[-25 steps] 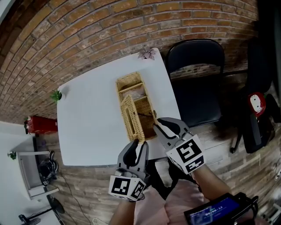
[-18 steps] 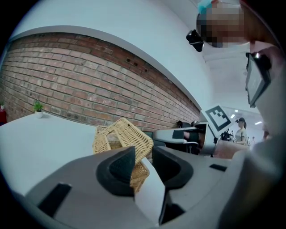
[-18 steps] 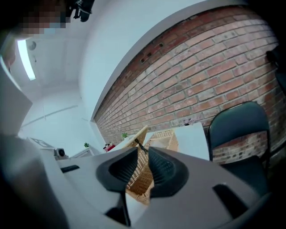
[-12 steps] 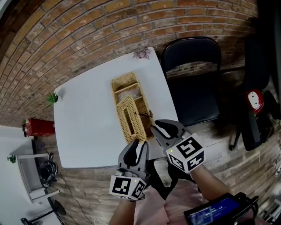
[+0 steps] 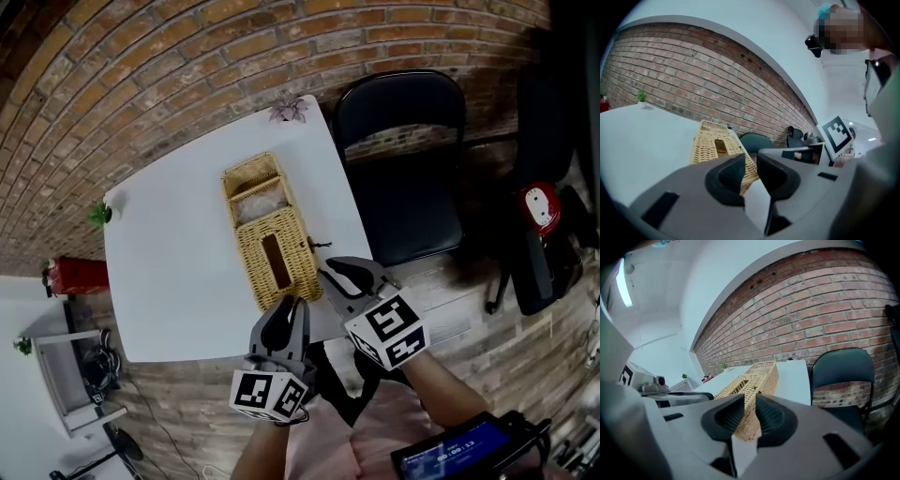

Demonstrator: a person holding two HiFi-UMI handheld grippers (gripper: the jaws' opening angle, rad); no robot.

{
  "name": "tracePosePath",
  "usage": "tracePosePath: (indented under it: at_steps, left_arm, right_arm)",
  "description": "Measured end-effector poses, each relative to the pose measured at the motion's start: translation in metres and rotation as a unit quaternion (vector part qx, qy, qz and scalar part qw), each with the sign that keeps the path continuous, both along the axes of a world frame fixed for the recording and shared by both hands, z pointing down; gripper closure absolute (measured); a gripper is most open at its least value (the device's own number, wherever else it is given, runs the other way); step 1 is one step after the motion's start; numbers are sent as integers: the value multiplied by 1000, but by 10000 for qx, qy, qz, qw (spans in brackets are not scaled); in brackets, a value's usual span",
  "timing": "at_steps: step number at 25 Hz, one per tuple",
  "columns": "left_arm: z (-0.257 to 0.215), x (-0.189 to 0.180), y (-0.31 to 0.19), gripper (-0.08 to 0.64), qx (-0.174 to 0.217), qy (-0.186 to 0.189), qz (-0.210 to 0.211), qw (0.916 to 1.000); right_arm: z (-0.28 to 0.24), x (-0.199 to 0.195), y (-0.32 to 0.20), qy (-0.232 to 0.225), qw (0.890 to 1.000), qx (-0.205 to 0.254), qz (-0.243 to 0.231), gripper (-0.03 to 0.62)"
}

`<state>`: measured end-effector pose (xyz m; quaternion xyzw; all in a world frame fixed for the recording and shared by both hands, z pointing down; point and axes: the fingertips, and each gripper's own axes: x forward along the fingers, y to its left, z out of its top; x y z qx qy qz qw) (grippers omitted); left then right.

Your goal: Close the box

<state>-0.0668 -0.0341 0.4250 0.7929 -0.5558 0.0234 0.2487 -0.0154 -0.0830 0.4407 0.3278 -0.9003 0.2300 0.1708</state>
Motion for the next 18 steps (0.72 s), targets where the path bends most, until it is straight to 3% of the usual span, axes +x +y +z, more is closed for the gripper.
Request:
tracePosePath:
  at_steps: [11,15,18]
  left_arm:
    - [-14,8,-7,480,131,57,-39,9999]
    - [-55,1,-19,484,593,43,-270,9979]
    - [-95,-8,-28,497,984,-170,-448,9940]
  right_arm:
    - [-9,14,-4,-1,9999,100,64,518]
    - [-49,17,-10,-92,9980,619,73,518]
    - [-91,17,-12,-157,9933,1143,116,518]
